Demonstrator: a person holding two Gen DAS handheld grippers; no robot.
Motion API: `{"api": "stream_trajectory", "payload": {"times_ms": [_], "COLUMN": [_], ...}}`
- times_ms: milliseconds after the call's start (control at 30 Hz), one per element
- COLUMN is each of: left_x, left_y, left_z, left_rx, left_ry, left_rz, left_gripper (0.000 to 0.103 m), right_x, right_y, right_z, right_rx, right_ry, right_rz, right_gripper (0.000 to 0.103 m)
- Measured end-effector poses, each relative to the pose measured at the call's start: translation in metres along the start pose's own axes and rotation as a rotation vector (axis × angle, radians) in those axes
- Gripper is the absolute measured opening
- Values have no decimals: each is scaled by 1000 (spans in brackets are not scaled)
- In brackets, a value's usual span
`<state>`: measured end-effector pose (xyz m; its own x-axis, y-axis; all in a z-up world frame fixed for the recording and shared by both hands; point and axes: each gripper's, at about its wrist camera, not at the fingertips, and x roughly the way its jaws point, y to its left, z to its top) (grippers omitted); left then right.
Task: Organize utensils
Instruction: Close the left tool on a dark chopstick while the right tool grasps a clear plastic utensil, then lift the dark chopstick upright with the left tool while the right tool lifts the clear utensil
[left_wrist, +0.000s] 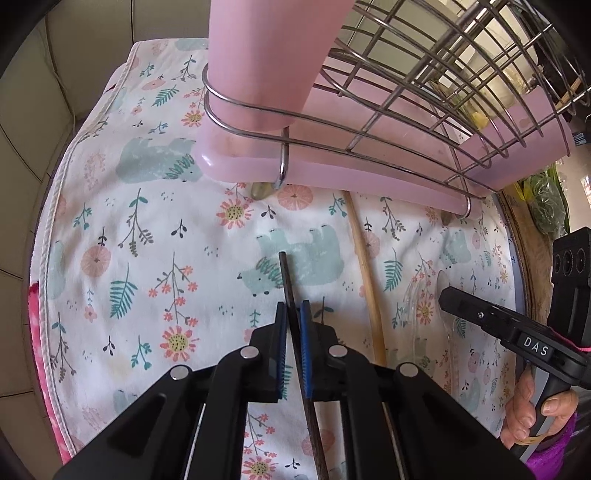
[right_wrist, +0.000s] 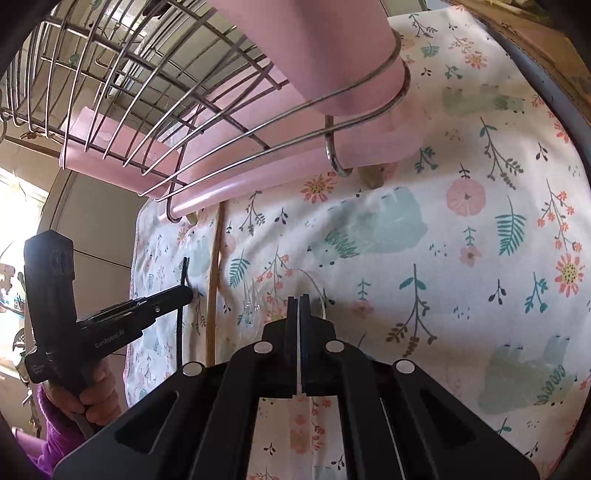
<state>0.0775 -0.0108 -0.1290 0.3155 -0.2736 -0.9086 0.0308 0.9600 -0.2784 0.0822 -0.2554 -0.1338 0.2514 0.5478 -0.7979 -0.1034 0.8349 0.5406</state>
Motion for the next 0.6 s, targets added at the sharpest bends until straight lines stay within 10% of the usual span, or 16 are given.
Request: {"api": "stream_trajectory", "payload": {"times_ms": [467,533,600], "left_x": [-53,-55,-57], "left_y": [2,0,0], "left_z": [-15,-15,-16], "left_rx": [38,41,42], "left_ry": [-147,-151,-156], "left_rz": [-47,-51,-52], "left_gripper": [6,6,6], "right_x": [-32,-31,-30], "right_y": [-7,-10,-8], "right_z": [-7,-6,-7], "right_rx": [20,30,17], "right_ry": [-85,-65,-74], "right_rz": [-21,-8,-15], "right_gripper": [4,36,46]}}
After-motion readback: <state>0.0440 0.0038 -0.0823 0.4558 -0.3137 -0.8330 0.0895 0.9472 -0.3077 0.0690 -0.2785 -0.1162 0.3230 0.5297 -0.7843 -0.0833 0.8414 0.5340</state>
